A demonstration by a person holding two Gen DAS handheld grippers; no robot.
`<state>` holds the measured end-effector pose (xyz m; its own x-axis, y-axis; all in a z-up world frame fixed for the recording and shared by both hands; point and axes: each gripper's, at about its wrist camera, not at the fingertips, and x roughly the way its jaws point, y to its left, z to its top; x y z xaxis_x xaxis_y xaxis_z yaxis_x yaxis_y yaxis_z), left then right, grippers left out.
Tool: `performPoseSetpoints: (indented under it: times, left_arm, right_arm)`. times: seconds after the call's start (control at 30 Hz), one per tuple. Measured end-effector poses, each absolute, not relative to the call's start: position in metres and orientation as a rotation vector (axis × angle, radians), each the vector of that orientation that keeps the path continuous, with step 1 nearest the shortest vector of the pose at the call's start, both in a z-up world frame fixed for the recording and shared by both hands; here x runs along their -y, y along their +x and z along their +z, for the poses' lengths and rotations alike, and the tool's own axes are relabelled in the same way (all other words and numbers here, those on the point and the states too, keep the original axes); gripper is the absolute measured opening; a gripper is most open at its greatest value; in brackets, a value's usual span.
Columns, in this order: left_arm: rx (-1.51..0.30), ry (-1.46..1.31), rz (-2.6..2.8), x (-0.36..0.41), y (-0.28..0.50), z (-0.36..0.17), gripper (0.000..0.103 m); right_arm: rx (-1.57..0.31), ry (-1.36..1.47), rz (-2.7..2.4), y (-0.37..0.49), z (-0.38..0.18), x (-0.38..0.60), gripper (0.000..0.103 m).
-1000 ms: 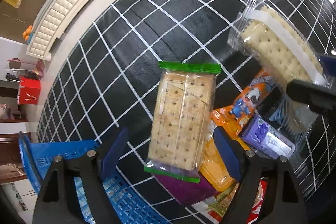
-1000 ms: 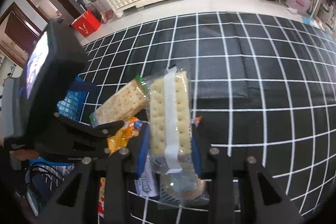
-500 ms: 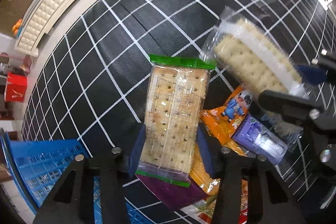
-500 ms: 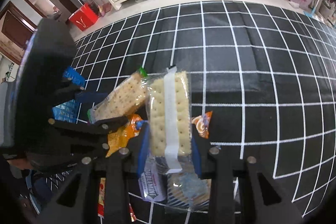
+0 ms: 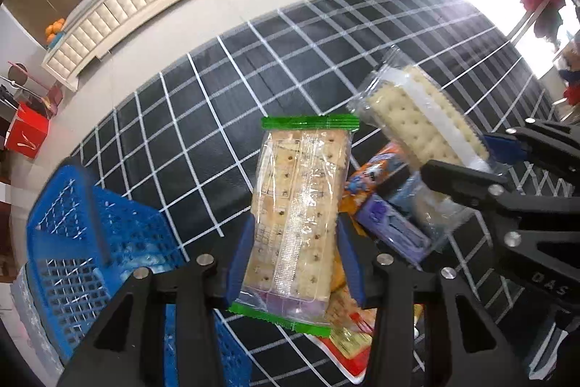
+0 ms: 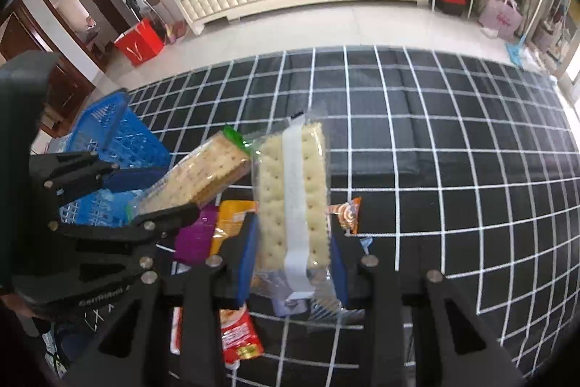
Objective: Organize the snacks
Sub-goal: 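Grasp the green-ended cracker pack with the left gripper, then lower the white-strip cracker pack into the basket with the right gripper while the left holds its crackers above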
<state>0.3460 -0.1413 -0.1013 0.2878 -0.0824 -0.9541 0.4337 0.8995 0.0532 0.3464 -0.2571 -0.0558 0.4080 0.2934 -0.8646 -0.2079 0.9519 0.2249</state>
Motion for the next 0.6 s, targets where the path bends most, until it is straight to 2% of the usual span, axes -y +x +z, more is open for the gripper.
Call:
performPoseSetpoints:
  times: [0.6]
  left_arm:
    - [-0.960, 0.184, -0.337, 0.058, 0.246, 0.031, 0.041]
  right_arm:
    - [-0.901, -0.014, 0.350, 0.277, 0.047, 0.191, 0.041]
